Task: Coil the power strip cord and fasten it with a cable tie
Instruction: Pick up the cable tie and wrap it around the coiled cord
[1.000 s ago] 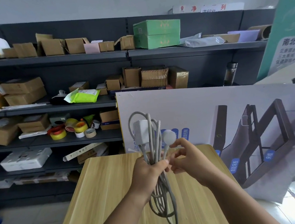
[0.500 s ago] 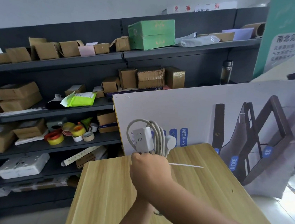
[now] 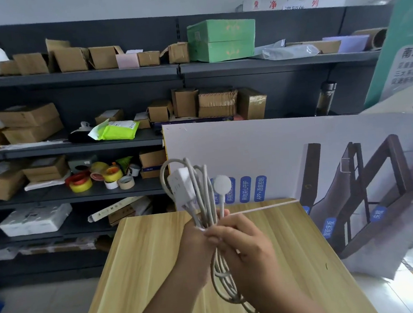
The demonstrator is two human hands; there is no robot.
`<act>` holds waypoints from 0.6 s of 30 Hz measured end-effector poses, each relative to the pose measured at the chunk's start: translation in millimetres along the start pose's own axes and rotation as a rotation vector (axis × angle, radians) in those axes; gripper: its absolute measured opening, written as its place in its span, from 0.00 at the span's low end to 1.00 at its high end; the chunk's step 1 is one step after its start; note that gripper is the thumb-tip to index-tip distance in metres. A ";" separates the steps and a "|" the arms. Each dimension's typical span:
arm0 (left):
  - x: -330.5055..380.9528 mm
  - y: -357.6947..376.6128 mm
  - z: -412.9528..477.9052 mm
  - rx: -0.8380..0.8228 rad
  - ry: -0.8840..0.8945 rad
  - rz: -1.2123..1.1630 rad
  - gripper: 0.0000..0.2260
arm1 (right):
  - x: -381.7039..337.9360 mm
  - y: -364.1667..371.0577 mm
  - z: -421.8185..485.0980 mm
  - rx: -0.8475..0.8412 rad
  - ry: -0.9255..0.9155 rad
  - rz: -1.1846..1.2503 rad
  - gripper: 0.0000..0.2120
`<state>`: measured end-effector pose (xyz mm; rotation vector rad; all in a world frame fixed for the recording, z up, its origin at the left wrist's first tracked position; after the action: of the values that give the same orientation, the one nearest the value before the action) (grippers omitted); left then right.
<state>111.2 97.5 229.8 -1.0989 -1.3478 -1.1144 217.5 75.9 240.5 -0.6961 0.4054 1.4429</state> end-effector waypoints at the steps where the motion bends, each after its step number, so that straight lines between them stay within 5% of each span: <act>1: 1.5 0.2 -0.8 -0.007 0.003 -0.006 0.12 | -1.5 -5.2 0.1 0.067 0.024 0.036 0.08; 5: 5.9 1.4 -2.9 -0.060 -0.001 -0.051 0.18 | -5.1 -23.4 2.9 0.217 0.163 0.127 0.07; 10: 11.1 4.5 -5.7 -0.169 -0.040 -0.174 0.11 | -3.5 -42.2 2.2 0.454 0.453 0.409 0.07; 14: 15.9 6.0 -8.4 -0.268 -0.083 -0.336 0.12 | 1.3 -45.0 5.3 0.382 0.577 0.382 0.07; 18: 17.3 5.9 -9.9 -0.229 -0.022 -0.251 0.13 | 0.2 -44.8 5.7 0.338 0.596 0.363 0.03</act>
<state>117.5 89.3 247.8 -1.1283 -1.4293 -1.4734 260.7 80.4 253.0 -0.7932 1.2625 1.4299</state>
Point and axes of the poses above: each hand's wrist, its own z-axis towards the middle knuckle, its own y-axis out of the palm, x = y × z, the point moved 2 cm from there along z, towards the middle knuckle, and after that the axes turned 14 degrees about z, right-handed, at the moved point
